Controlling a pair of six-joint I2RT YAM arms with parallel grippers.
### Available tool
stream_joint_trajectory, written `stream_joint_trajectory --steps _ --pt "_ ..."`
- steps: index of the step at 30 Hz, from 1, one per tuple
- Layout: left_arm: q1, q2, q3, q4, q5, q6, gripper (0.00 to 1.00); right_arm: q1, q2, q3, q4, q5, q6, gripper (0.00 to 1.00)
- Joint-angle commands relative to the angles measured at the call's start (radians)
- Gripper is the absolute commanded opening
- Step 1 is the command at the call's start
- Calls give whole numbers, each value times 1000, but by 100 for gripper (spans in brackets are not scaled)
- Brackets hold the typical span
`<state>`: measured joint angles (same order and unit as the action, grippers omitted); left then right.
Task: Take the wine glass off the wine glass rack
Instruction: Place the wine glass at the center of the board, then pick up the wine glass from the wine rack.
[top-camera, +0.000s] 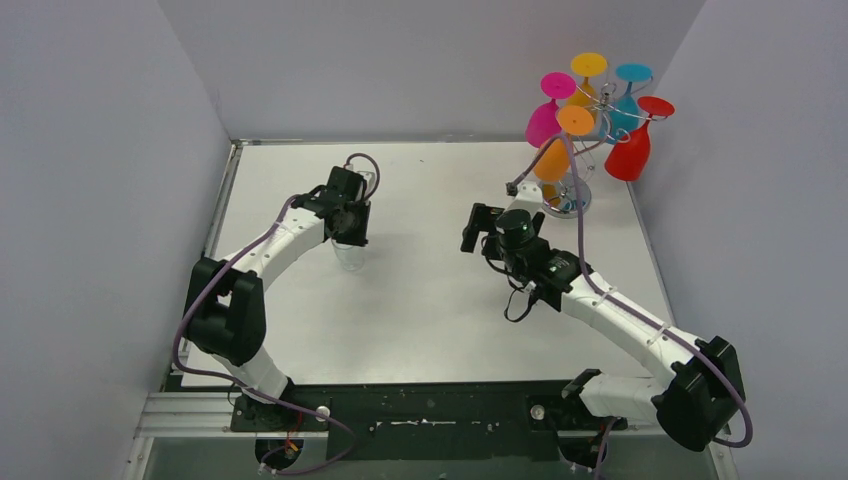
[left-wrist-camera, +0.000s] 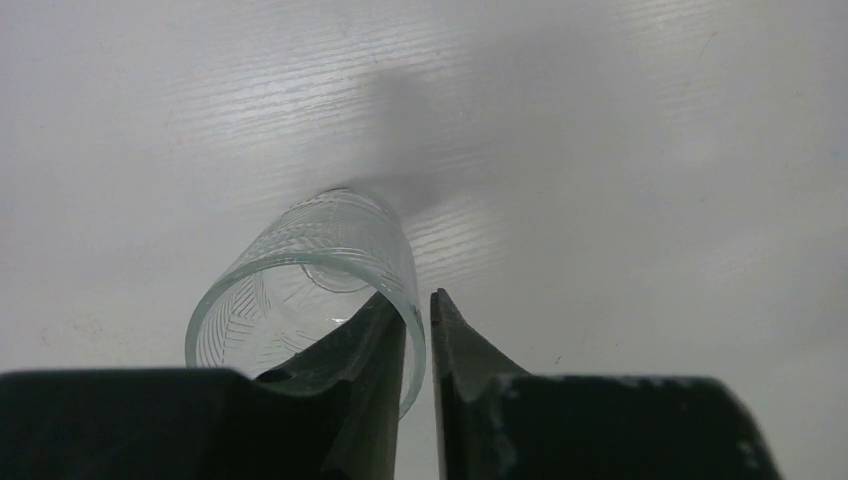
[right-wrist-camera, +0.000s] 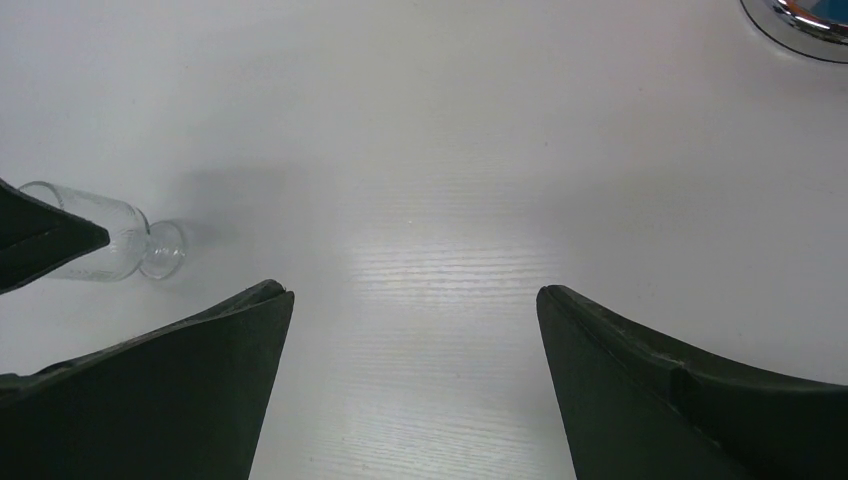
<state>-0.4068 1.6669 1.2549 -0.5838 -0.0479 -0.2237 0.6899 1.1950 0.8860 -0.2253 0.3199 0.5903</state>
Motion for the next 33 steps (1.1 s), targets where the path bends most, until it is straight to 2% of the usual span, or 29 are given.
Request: stream_joint_trajectory --steps 1,5,9,11,13,16,21,25,28,33 --pt "-3 -31 14 16 39 -3 18 -73 -25 91 -86 -92 43 99" --pt "-2 -56 15 15 47 -7 45 -94 -12 149 -176 -141 139 99" --pt "-1 -84 60 -30 69 9 59 -100 17 244 -266 -280 230 98" --pt "1 -121 61 -32 64 13 70 -101 29 284 -318 -340 238 97" --pt "4 -160 47 -8 67 2 77 -101 26 285 -334 -346 220 98" --pt "5 -209 34 39 97 -32 81 -110 1 264 -330 -230 206 98" --pt "11 -341 -43 121 116 -58 82 -153 -34 297 -219 -210 121 98" --pt "25 -483 -149 179 57 -61 86 -195 -14 368 -199 -184 63 98" --pt "34 -604 -239 206 -23 -61 88 -243 22 462 -204 -260 17 98" --pt "46 -780 -367 270 -143 -33 95 -307 67 624 -215 -281 -34 97"
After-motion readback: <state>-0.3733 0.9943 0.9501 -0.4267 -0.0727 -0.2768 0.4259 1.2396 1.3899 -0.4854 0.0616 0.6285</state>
